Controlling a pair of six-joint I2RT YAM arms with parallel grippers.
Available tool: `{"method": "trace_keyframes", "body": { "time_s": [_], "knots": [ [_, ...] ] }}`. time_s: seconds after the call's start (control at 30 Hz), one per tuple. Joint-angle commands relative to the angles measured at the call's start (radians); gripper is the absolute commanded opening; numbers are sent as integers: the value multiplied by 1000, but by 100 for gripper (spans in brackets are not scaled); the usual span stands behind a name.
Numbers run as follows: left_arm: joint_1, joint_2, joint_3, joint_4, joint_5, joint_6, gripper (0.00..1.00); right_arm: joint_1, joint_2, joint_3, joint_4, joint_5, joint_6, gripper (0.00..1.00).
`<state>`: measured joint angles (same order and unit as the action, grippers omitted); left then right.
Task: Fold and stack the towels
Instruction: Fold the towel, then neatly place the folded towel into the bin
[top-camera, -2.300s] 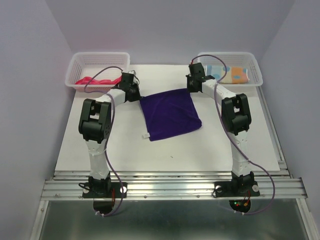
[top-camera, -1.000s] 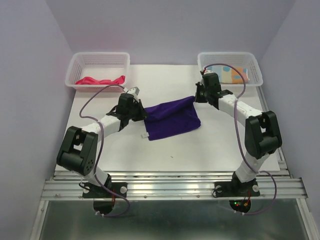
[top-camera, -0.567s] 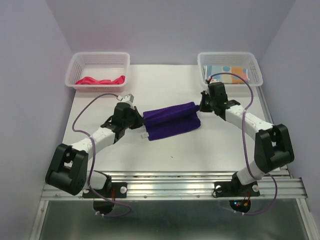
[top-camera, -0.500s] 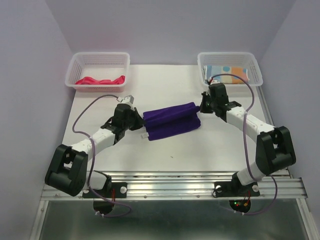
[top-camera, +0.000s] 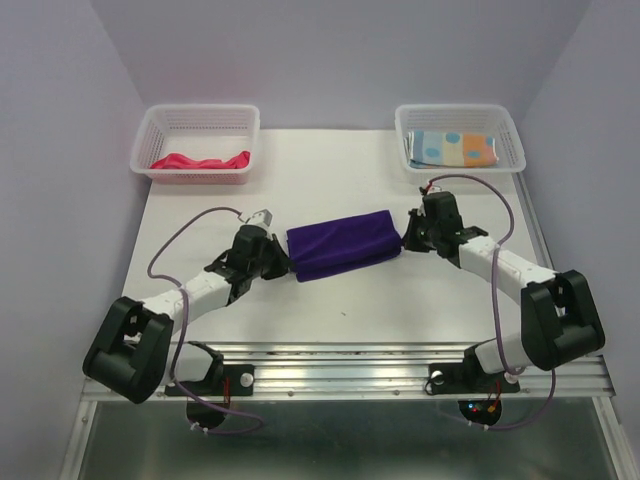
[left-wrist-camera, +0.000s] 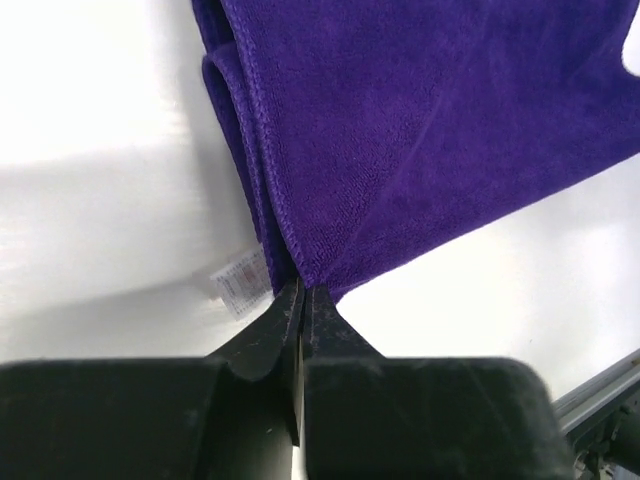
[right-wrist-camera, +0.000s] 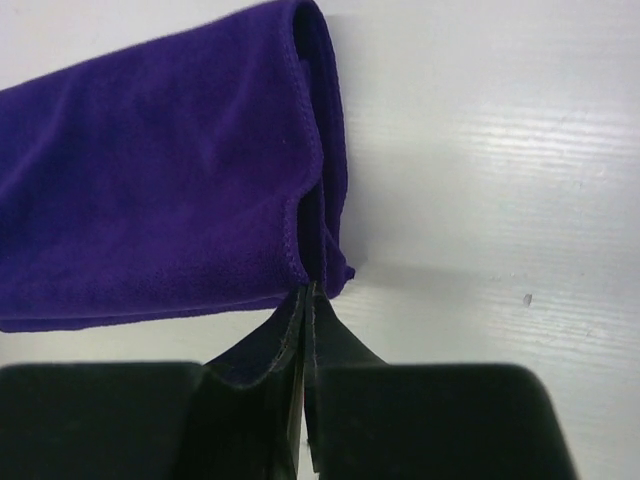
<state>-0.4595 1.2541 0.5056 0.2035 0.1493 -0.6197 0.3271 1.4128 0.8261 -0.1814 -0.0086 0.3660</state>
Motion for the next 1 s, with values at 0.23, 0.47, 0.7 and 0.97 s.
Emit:
{"method": "trace_keyframes", "body": {
  "time_s": [0.23, 0.47, 0.7, 0.97],
  "knots": [
    [-82, -54, -56, -9, -57, -49, 79, -3, -48, -116, 28, 33, 103, 70],
    [-84, -203, -12, -171, -207, -51, 99, -2, -100, -64, 62, -68, 59, 89],
    [-84, -272, 4, -202, -257, -48, 99, 15, 99, 131, -9, -4, -7, 90],
    [-84, -295, -18, -202, -278, -49, 99, 59, 302, 226, -44, 110, 10, 81]
  ]
}}
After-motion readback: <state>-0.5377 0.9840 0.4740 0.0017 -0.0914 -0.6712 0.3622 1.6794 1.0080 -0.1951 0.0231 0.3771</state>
